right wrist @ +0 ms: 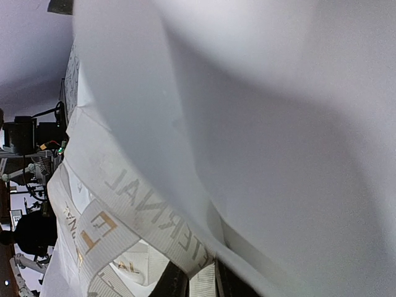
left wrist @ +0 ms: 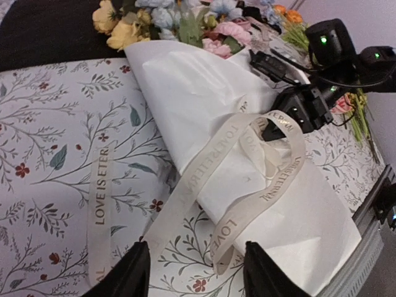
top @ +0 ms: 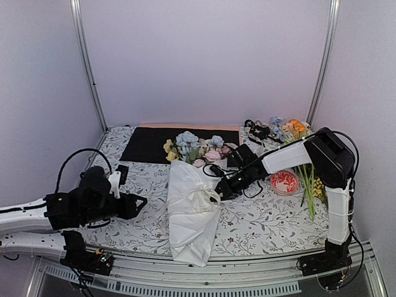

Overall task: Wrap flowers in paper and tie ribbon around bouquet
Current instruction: Cross the ribbon over the folded bouquet.

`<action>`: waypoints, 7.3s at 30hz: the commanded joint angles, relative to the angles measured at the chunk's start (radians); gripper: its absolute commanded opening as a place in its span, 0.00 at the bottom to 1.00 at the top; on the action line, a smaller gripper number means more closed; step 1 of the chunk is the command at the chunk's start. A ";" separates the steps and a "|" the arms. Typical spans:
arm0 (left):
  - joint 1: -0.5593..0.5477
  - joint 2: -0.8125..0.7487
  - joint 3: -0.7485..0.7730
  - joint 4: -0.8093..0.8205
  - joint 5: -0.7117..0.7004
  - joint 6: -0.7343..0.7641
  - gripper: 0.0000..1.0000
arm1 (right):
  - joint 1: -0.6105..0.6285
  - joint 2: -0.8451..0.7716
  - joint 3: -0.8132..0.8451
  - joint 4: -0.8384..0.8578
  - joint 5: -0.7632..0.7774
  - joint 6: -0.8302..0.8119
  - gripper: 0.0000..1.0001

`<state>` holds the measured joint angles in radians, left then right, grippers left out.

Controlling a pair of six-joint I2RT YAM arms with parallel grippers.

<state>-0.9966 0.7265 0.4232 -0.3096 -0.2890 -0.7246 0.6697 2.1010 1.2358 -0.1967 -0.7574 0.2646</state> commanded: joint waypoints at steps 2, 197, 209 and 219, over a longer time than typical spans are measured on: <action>-0.044 0.166 0.111 0.325 0.193 0.488 0.65 | -0.002 0.021 0.010 -0.024 0.041 -0.011 0.17; 0.291 0.909 0.395 0.583 0.536 0.542 0.00 | 0.202 -0.104 0.109 0.000 0.033 -0.016 0.04; 0.291 0.970 0.425 0.427 0.515 0.587 0.12 | 0.177 -0.184 0.103 -0.009 0.057 -0.020 0.42; 0.256 1.051 0.472 0.386 0.547 0.666 0.57 | 0.083 -0.273 0.024 0.125 -0.070 0.061 0.50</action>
<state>-0.7258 1.7496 0.8516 0.0887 0.2314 -0.0978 0.7742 1.8553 1.2701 -0.1314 -0.7803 0.2977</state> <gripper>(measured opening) 0.532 0.494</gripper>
